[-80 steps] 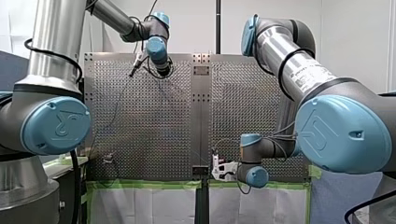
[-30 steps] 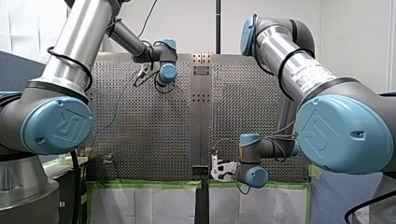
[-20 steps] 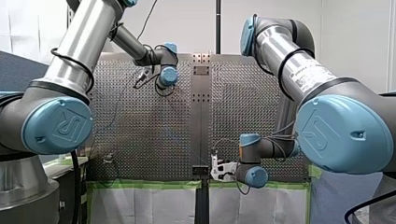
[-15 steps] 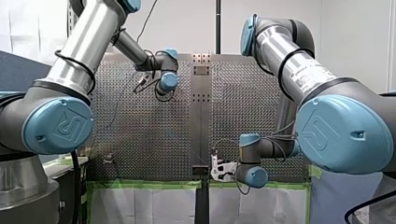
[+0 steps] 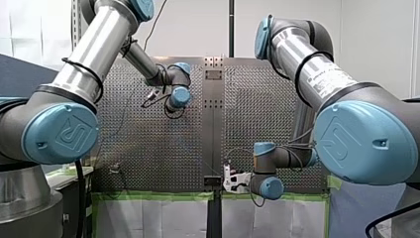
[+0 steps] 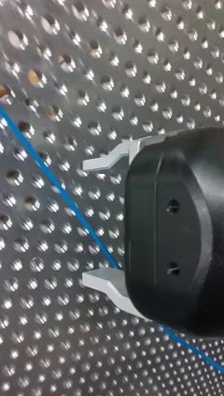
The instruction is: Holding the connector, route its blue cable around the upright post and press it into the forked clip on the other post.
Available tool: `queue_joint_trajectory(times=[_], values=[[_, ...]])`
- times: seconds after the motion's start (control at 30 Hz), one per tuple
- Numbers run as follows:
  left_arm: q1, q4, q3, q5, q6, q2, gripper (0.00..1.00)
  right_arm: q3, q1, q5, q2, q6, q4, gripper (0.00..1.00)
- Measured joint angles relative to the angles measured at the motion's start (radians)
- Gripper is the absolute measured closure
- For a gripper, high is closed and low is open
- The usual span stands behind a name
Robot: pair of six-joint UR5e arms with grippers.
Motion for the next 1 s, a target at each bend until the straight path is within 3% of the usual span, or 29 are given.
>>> queue_joint_trajectory(times=[0.23, 1.0], values=[[-0.004, 0.02, -0.04, -0.002, 0.002, -0.007, 0.0, 0.0, 0.0, -0.001, 0.0, 0.0, -0.002, 1.0], [-0.038, 0.018, -0.058, -0.02, -0.017, -0.149, 0.0, 0.0, 0.011, 0.001, 0.0, 0.0, 0.002, 1.0]])
